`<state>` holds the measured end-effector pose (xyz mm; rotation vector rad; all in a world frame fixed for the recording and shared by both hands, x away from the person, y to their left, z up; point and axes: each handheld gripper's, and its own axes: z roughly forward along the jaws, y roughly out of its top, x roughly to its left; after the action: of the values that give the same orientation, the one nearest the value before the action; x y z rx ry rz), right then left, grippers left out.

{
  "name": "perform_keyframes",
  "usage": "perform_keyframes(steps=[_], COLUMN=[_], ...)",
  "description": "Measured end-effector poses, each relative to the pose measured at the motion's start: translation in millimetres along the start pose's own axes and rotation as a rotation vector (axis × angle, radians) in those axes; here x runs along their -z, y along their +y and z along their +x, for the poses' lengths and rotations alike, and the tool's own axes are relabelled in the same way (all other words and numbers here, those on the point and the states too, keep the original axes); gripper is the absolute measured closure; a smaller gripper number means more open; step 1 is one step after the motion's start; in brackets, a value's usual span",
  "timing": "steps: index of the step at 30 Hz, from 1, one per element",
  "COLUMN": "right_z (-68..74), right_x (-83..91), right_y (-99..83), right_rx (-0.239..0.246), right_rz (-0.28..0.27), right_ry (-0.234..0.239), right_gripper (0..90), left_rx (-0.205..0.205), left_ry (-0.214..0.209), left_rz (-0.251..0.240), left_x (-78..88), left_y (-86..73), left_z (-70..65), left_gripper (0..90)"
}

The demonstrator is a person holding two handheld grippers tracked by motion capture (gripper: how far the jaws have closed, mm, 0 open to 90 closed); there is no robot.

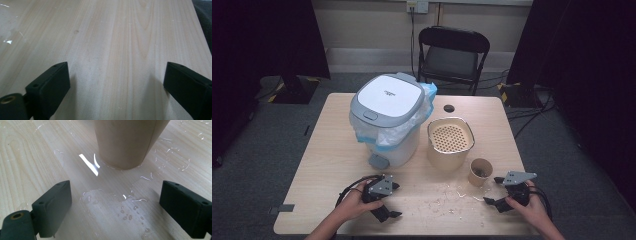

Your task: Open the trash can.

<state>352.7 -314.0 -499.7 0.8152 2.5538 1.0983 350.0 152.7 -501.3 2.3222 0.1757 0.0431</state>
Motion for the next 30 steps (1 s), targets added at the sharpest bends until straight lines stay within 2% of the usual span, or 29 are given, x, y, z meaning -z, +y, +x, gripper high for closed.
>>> perform_keyframes(steps=[3, 6, 11, 13, 15, 16, 17, 18, 19, 20, 22, 25, 26, 28, 30], right_z=[-0.3, -0.3, -0.3, -0.3, -0.3, -0.4, -0.3, -0.3, -0.7, -1.0, -1.1, -1.1, -1.1, -1.2, -1.2], right_x=[-0.2, -0.2, -0.2, -0.1, -0.1, -0.2, -0.1, -0.1, -0.5, -0.4, -0.5, -0.5, -0.5, -0.6, -0.4], right_y=[0.1, 0.1, 0.1, 0.1, 0.1, 0.1, 0.2, 0.2, 0.2, 0.4, 0.4, 0.4, 0.4, 0.4, 0.4], right_rx=[0.003, 0.002, 0.002, 0.001, 0.001, 0.002, 0.001, 0.001, 0.003, 0.006, 0.008, 0.008, 0.008, 0.009, 0.008], right_rz=[-0.001, 0.0, 0.0, 0.0, 0.0, 0.0, 0.0, 0.0, -0.002, 0.0, 0.0, 0.0, 0.0, -0.001, 0.001], right_ry=[0.003, 0.003, 0.003, 0.003, 0.002, 0.003, 0.003, 0.003, 0.008, 0.007, 0.007, 0.008, 0.008, 0.008, 0.009], right_gripper=[9.9, 9.9, 9.9, 9.9, 9.9, 9.9, 9.9, 9.9, 9.8, 9.7, 9.7, 9.7, 9.7, 9.7, 9.7], left_rx=[-0.006, -0.01, -0.033, -0.018, -0.009, 0.001, 0.015, 0.015, 0.057, 0.071, 0.073, 0.119, 0.135, 0.144, 0.175], left_ry=[-0.022, -0.005, -0.008, -0.007, 0.0, 0.009, 0.015, 0.015, 0.034, 0.033, 0.029, 0.043, 0.037, 0.049, 0.051], left_rz=[0.01, 0.016, 0.022, 0.02, 0.023, 0.013, 0.057, 0.057, 0.053, 0.025, 0.018, 0.023, 0.005, 0.003, -0.002], left_x=[-1.7, -3.3, -1.8, -0.5, 3.4, 4.2, 9.9, 9.9, 13.0, 14.3, 16.8, 26.2, 27.3, 33.6, 38.1], left_y=[0.9, 2.0, 1.3, 1.7, 2.0, 1.4, 2.1, 2.1, 2.6, 1.4, 1.3, 3.8, 4.2, 6.1, 7.7], left_z=[0.2, -1.9, -1.1, -2.6, -2.5, -2.5, 0.1, 0.1, -2.6, -3.9, -4.6, -6.6, -7.2, -7.4, -8.1], left_gripper=[0.6, 0.0, 0.6, 1.7, 9.2, 16.9, 17.6, 16.0, 15.9, 16.5, 16.1, 15.9, 15.9, 15.8, 15.8])
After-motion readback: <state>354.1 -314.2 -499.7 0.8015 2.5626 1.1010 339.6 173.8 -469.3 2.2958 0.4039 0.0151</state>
